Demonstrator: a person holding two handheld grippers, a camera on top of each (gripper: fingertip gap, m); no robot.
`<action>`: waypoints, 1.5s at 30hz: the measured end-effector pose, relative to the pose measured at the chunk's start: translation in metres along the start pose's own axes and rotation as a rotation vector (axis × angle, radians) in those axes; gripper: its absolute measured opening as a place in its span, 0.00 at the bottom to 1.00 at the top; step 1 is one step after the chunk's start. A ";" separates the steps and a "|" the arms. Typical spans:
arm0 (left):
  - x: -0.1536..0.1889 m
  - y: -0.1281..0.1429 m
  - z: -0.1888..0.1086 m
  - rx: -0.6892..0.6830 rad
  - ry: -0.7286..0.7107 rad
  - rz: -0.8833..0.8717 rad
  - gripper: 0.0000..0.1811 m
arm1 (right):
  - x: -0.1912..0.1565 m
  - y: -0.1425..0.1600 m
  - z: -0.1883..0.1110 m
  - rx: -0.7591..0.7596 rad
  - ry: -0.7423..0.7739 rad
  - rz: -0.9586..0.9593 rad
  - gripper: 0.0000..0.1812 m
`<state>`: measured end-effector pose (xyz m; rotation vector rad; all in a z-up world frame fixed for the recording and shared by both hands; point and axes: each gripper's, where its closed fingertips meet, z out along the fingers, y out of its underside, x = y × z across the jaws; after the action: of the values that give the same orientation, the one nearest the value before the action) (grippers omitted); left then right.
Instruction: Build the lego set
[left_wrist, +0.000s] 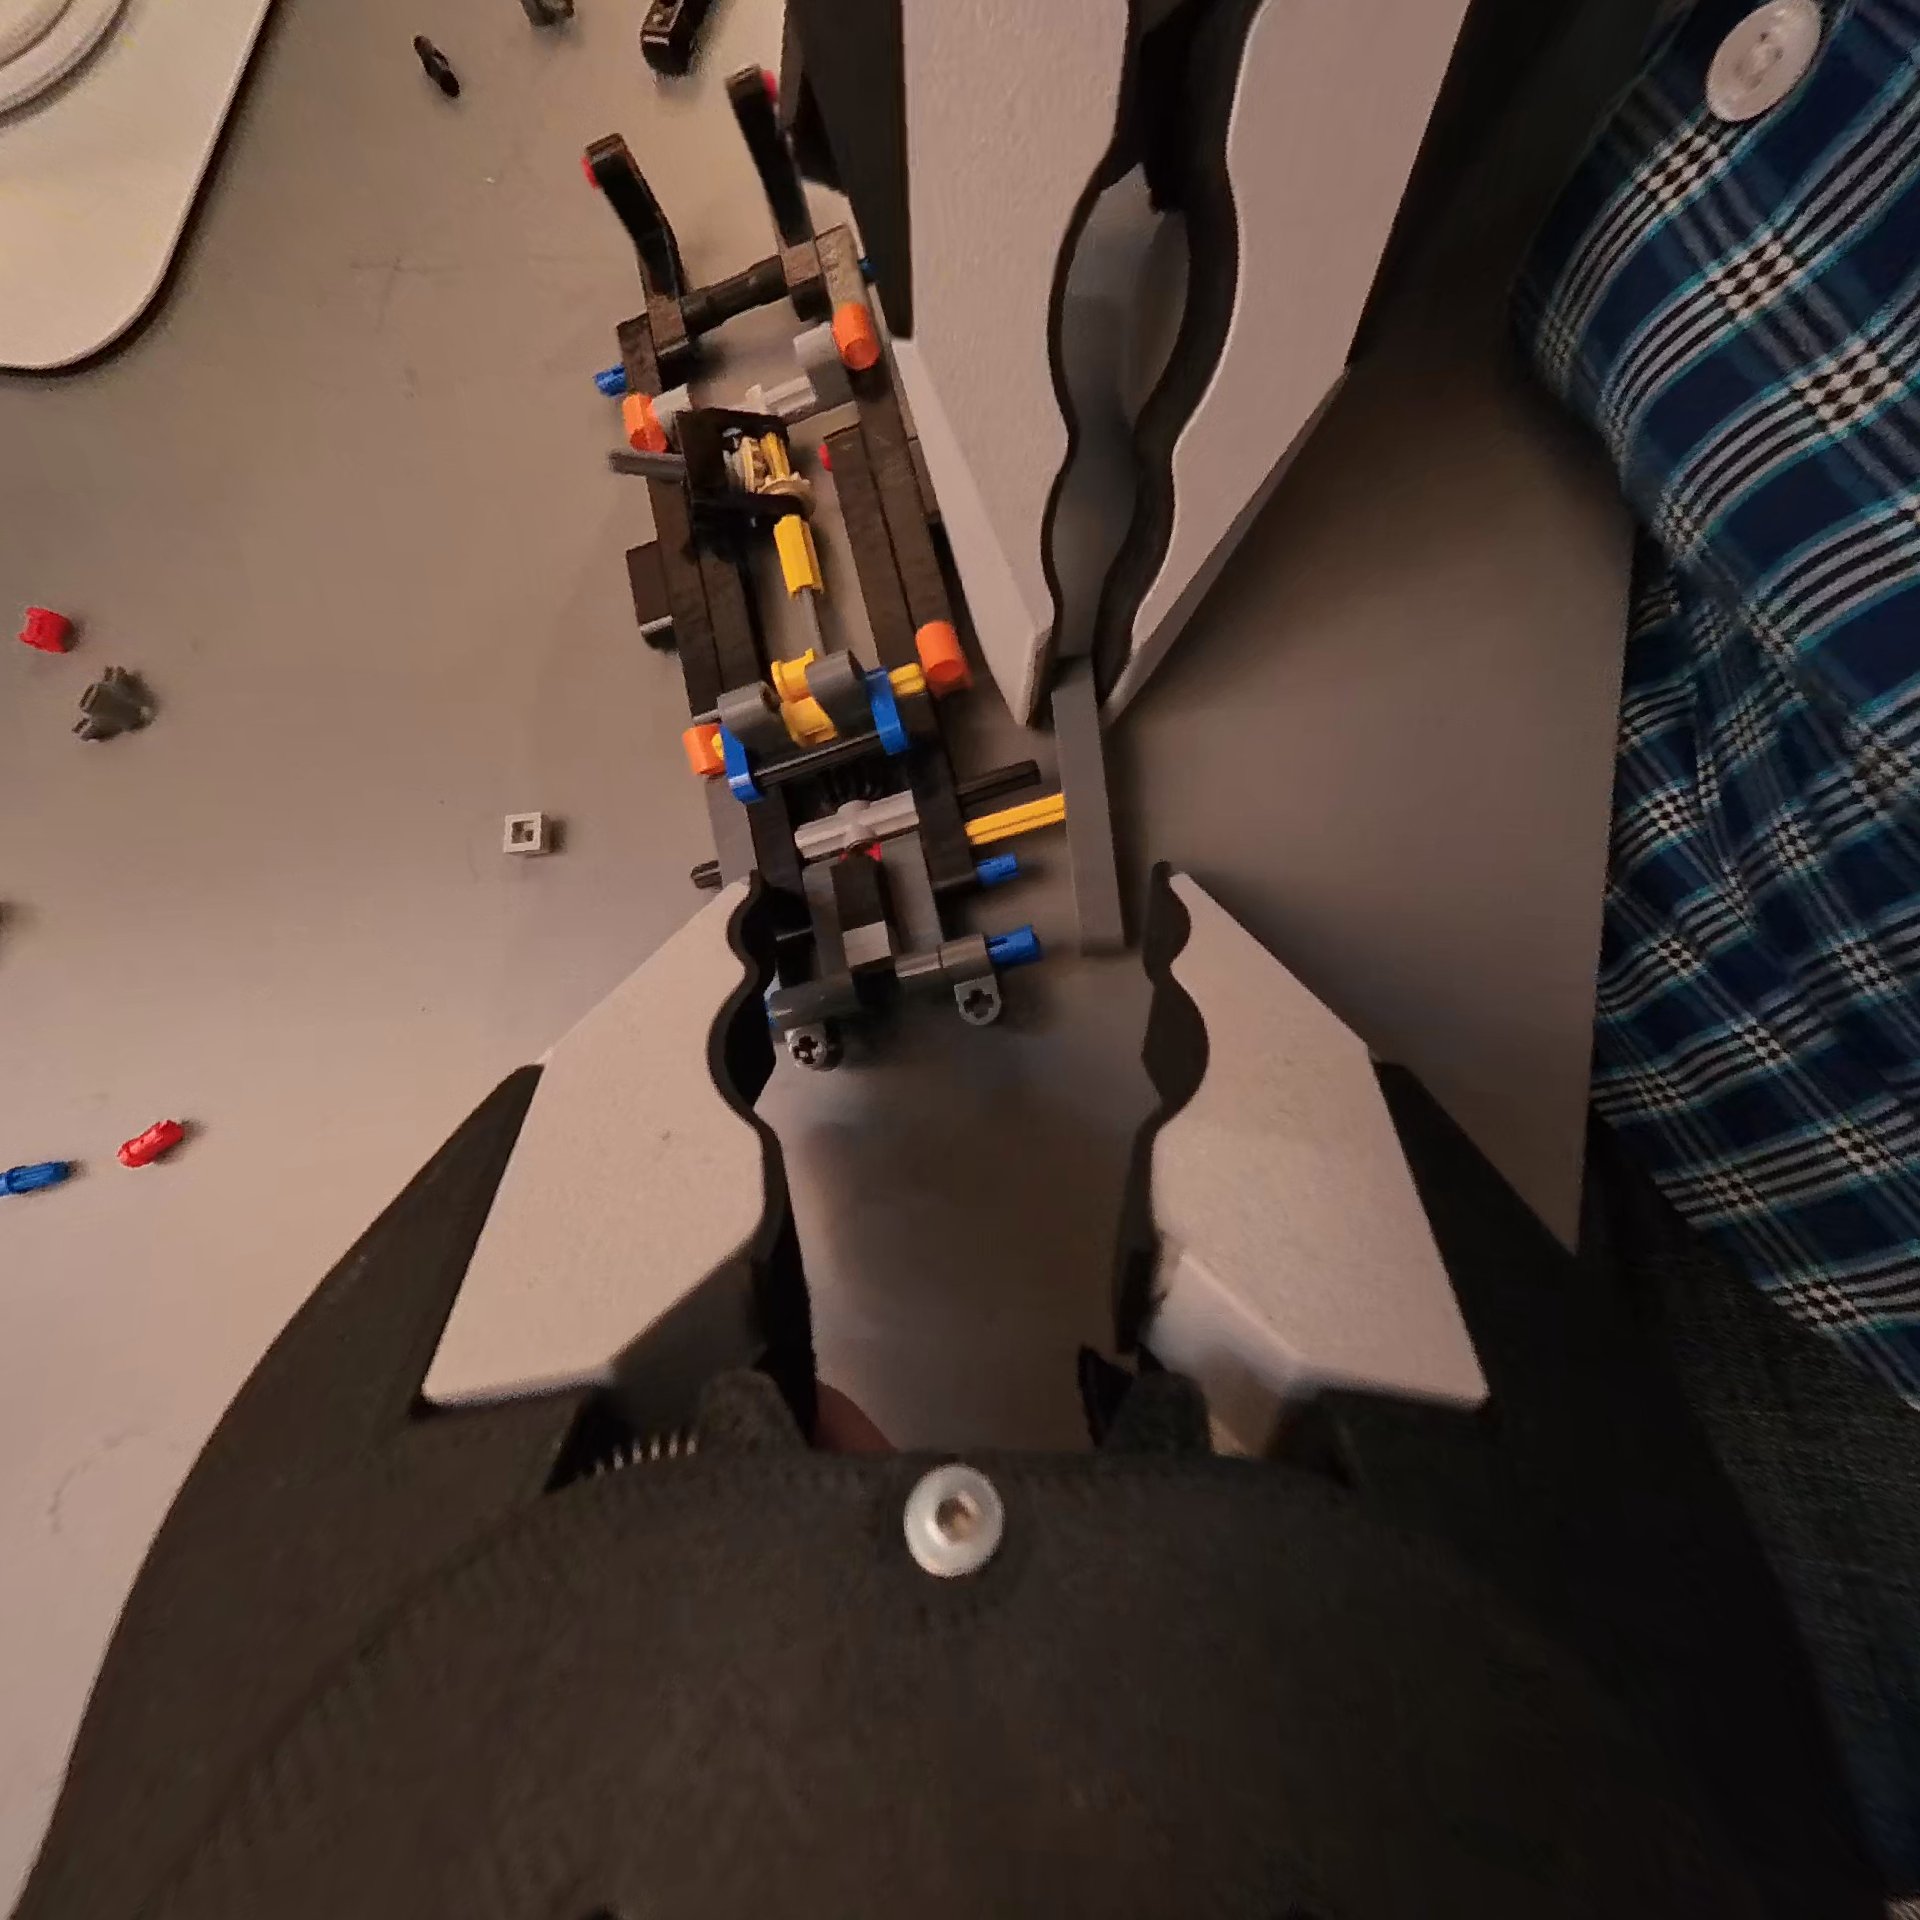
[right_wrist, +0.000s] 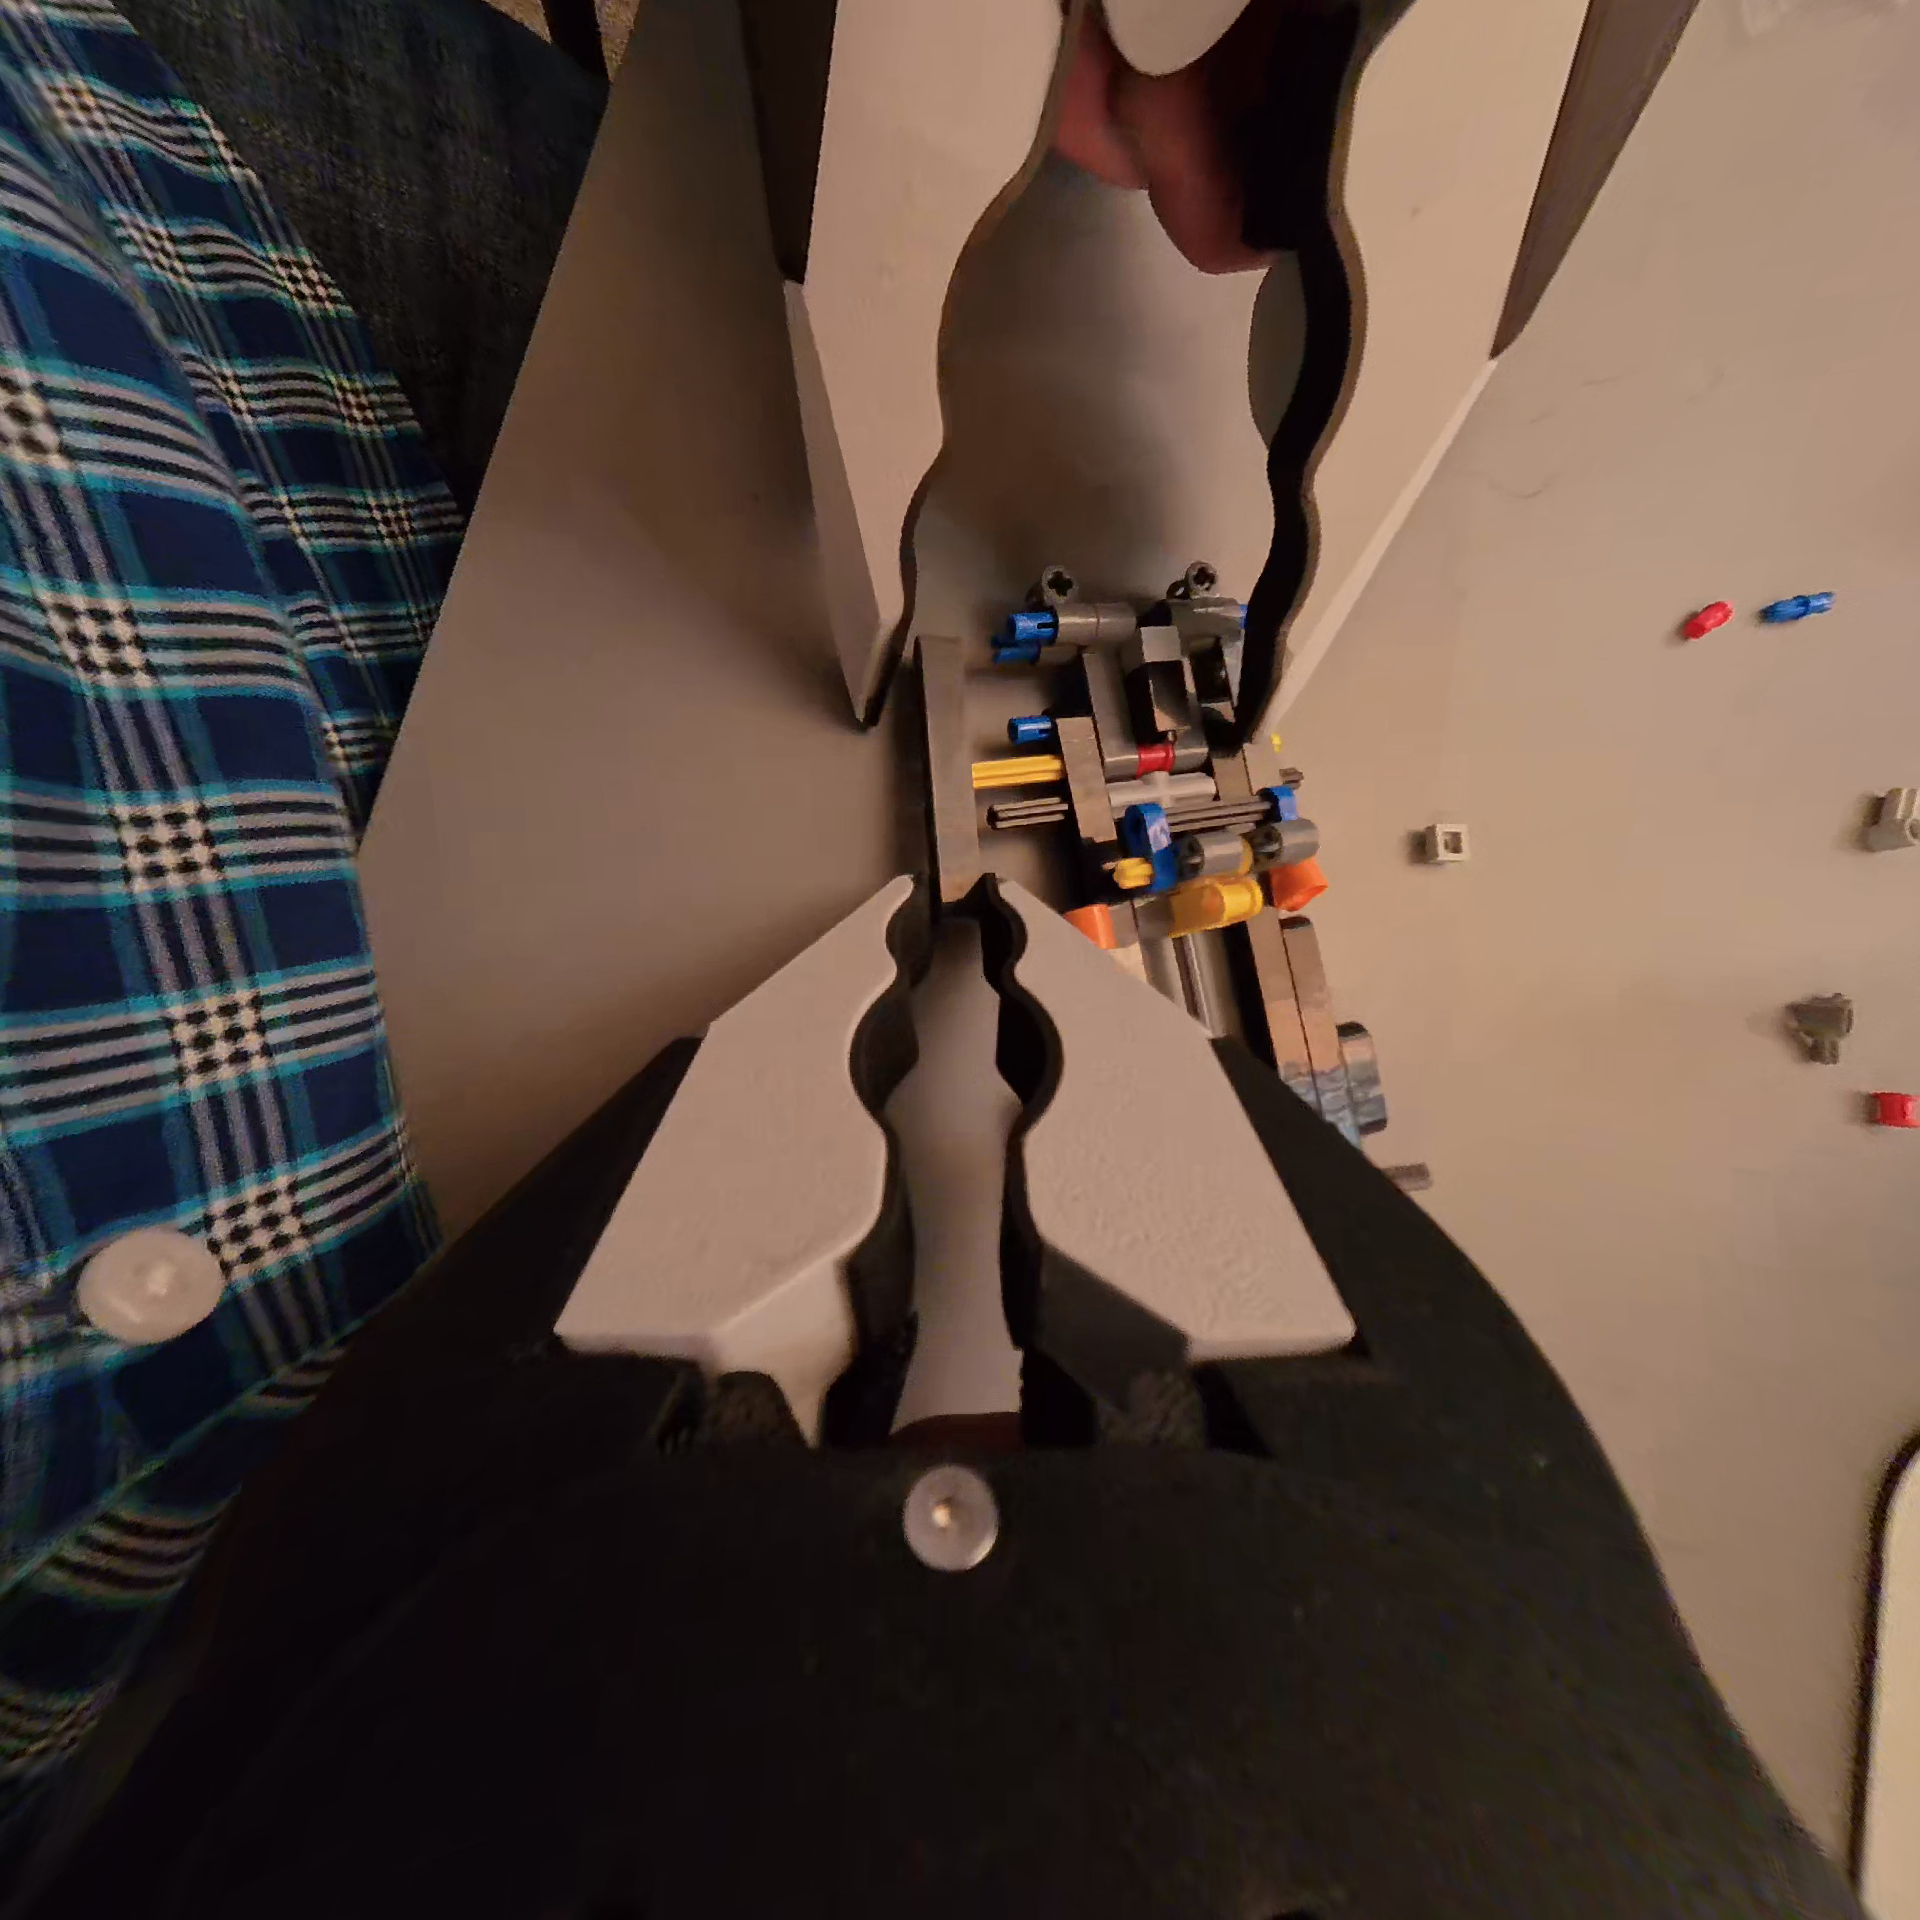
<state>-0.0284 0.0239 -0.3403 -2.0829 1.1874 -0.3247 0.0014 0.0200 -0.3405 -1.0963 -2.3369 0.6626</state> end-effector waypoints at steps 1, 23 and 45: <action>0.000 0.000 0.000 0.003 0.001 0.002 0.38 | 0.000 0.000 0.000 0.004 0.008 -0.013 0.03; 0.001 -0.003 0.001 0.071 -0.033 0.008 0.33 | -0.001 -0.004 0.003 0.055 -0.003 0.045 0.03; -0.001 -0.005 0.002 0.072 -0.054 0.011 0.30 | 0.025 -0.005 -0.017 0.016 0.086 0.039 0.40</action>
<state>-0.0247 0.0276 -0.3383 -2.0102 1.1386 -0.2998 -0.0060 0.0407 -0.3192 -1.1430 -2.2390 0.6346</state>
